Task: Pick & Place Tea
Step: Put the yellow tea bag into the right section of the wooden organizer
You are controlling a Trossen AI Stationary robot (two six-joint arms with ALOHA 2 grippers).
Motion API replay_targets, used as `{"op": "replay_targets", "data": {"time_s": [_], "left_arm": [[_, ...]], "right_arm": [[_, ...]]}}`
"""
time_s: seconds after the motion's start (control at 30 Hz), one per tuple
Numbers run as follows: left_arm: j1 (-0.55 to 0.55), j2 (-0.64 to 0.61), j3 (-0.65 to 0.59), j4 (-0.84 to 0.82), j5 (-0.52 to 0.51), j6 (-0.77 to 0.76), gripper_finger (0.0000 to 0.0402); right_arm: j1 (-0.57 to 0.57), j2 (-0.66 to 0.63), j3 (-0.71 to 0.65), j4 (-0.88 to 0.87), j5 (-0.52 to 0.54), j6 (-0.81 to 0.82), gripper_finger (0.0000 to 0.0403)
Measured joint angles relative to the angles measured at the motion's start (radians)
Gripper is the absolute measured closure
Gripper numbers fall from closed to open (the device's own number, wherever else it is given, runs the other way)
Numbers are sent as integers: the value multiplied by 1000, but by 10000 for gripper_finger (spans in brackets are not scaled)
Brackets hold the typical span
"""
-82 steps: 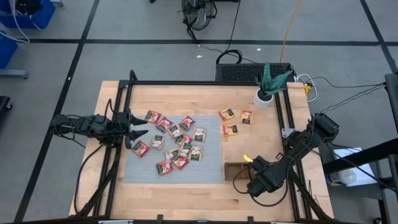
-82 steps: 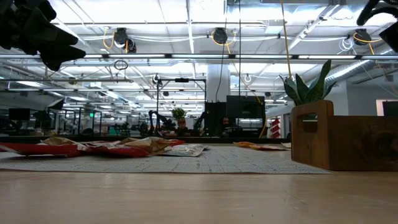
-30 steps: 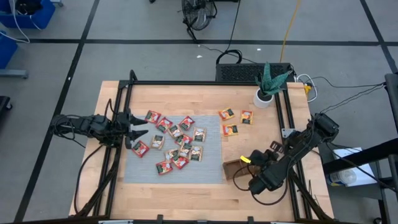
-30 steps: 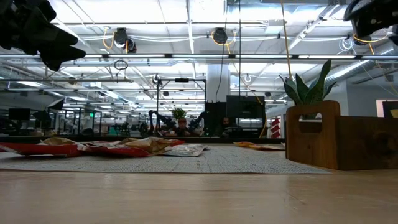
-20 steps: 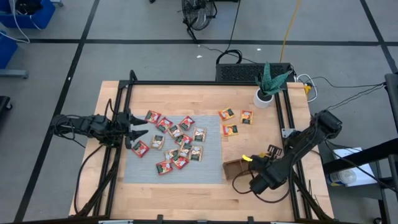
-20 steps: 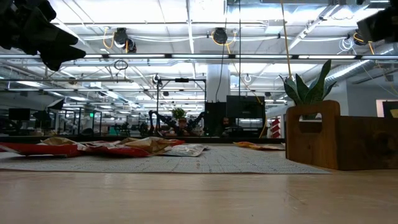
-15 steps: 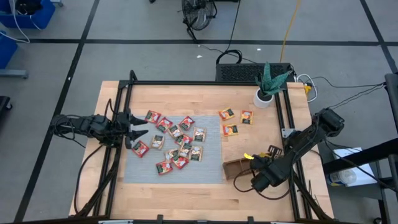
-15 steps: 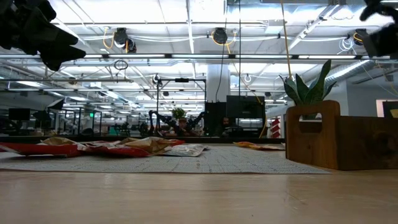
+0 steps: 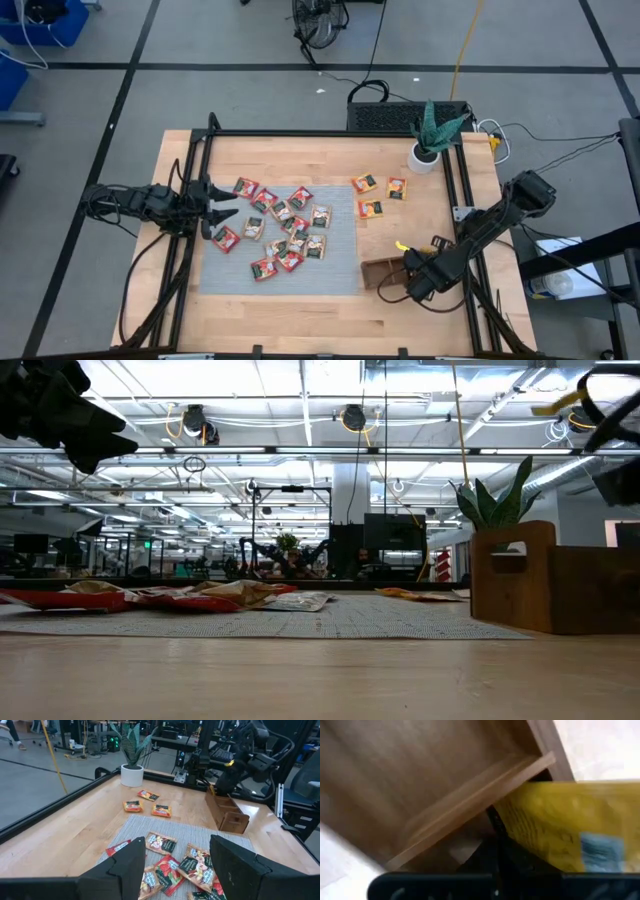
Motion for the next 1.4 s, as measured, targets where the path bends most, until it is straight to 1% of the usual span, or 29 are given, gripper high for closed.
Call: {"op": "replay_targets", "data": {"time_s": [0.1, 0.2, 0.47, 0.63, 0.73, 0.83, 1.07, 1.13, 1.2, 1.27, 1.33, 1.37, 1.4], "left_arm": [[0, 0, 0, 0, 0, 0, 178], [0, 0, 0, 0, 0, 0, 178], [0, 0, 0, -1, 0, 0, 178], [0, 0, 0, 0, 0, 0, 179], [0, 0, 0, 0, 0, 0, 179], [0, 0, 0, 0, 0, 0, 179], [0, 0, 0, 0, 0, 0, 178], [0, 0, 0, 0, 0, 0, 178], [0, 0, 0, 0, 0, 0, 179], [0, 0, 0, 0, 0, 0, 178], [0, 0, 0, 0, 0, 0, 178], [0, 0, 0, 0, 0, 0, 178], [0, 0, 0, 0, 0, 0, 178]], "right_arm": [[-1, -4, -24, 22, -14, 13, 403], [-1, -2, -24, 2, -8, 15, 403], [-1, 0, -4, -11, 139, 34, 403], [0, 0, -4, -8, 171, 37, 403], [-1, 0, -3, -6, 159, 33, 403], [0, 0, 19, -43, 144, 34, 403], [-1, 0, 130, -172, 164, 32, 403], [-1, 0, 173, -221, 202, 28, 403], [-1, 0, 218, -288, 264, 9, 403], [-3, 0, 256, -345, 384, -9, 403], [-15, -1, 273, -367, 535, -39, 403], [-28, -2, 272, -371, 594, -75, 403], [-51, -6, 268, -370, 626, -120, 403]]}}
